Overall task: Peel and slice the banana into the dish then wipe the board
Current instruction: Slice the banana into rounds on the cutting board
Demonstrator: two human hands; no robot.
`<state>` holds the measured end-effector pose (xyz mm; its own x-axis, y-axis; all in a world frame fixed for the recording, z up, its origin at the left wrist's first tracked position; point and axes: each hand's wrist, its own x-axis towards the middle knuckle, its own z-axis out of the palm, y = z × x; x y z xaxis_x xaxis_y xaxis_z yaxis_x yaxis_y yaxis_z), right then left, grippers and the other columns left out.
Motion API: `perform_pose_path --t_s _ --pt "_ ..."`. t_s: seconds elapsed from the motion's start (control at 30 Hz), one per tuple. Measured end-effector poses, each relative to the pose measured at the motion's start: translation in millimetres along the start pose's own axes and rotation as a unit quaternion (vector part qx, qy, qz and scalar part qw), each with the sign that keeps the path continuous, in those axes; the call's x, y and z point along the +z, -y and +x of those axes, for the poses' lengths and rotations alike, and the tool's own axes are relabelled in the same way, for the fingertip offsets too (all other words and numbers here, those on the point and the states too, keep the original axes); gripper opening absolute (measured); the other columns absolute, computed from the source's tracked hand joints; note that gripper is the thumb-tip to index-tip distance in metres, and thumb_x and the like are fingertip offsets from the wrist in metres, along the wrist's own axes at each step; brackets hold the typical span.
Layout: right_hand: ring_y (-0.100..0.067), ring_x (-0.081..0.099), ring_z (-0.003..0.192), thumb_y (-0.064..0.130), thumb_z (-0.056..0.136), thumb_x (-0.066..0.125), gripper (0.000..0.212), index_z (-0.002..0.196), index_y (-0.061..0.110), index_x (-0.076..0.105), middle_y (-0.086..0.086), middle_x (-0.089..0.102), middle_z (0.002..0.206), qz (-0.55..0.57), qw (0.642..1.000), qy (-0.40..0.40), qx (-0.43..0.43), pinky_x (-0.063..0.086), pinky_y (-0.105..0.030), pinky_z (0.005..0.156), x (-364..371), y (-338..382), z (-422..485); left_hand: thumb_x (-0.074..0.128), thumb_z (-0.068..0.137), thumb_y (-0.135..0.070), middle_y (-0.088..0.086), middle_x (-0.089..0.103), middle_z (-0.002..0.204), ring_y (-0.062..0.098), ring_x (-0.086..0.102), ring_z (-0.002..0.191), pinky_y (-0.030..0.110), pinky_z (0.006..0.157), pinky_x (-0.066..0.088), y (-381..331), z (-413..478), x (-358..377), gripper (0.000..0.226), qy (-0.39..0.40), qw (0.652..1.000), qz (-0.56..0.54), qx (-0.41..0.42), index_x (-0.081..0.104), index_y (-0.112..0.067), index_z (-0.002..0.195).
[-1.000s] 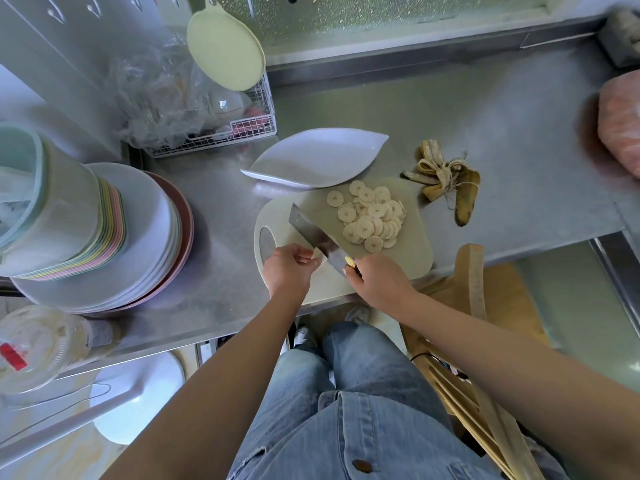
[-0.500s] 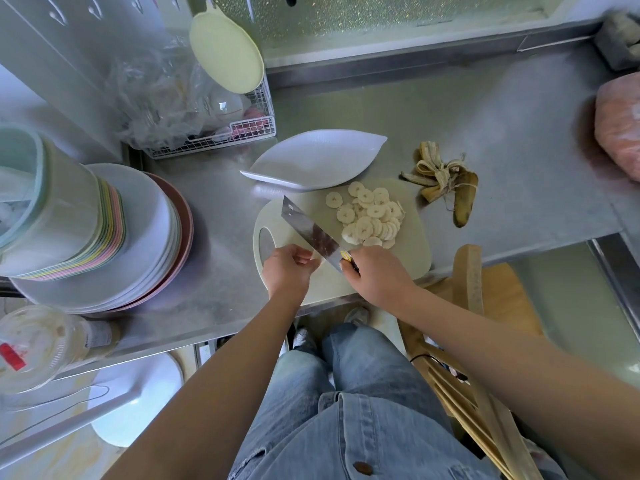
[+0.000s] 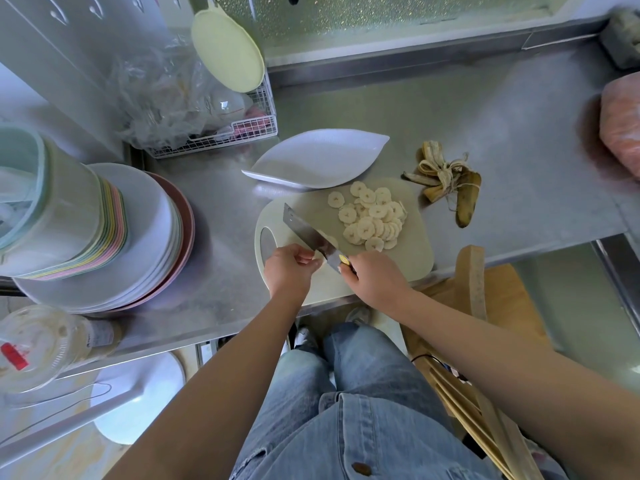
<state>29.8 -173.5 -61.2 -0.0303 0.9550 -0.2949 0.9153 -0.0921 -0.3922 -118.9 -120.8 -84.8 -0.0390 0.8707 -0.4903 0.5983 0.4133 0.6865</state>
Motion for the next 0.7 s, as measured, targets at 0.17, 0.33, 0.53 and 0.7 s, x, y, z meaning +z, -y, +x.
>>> perform_pose_path --t_s 0.17,0.33,0.53,0.7 --pt "-0.020 0.037 0.053 0.024 0.096 0.047 0.034 0.066 0.013 0.038 0.007 0.027 0.052 0.011 0.999 -0.033 -0.012 0.015 -0.021 0.045 -11.4 4.8 -1.1 0.080 0.076 -0.021 -0.006 0.071 0.082 0.009 0.065 0.078 0.021 0.074 0.049 0.4 0.4 -0.2 0.012 0.002 1.000 0.002 0.003 0.073 -0.015 0.085" --pt "-0.020 0.038 0.057 0.023 0.097 0.046 0.035 0.064 0.015 0.035 0.008 0.027 0.053 -0.003 1.000 -0.019 -0.019 0.016 -0.027 0.046 -12.1 6.1 -0.2 0.079 0.077 -0.022 -0.008 0.069 0.079 0.010 0.065 0.078 0.021 0.073 0.048 -1.0 -0.3 -0.8 0.011 0.003 1.000 0.010 0.005 0.073 -0.016 0.084" --pt "-0.021 0.040 0.059 0.023 0.097 0.044 0.031 0.069 0.012 0.039 0.006 0.028 0.055 -0.006 1.000 -0.004 -0.017 0.018 -0.027 0.048 -7.3 4.4 -0.9 0.079 0.076 -0.021 -0.006 0.070 0.079 0.010 0.064 0.077 0.020 0.069 0.044 -2.0 -0.6 -0.5 0.010 0.002 1.000 0.010 0.004 0.073 -0.015 0.083" --pt "-0.023 0.039 0.061 0.024 0.098 0.043 0.030 0.071 0.011 0.041 -0.002 0.038 0.062 0.003 1.000 0.009 -0.001 0.024 -0.031 0.058 2.8 2.7 -1.7 0.080 0.075 -0.021 -0.004 0.071 0.079 0.012 0.066 0.079 0.022 0.072 0.047 -0.4 -0.1 -0.1 0.011 -0.002 1.000 0.008 0.002 0.074 -0.015 0.083"
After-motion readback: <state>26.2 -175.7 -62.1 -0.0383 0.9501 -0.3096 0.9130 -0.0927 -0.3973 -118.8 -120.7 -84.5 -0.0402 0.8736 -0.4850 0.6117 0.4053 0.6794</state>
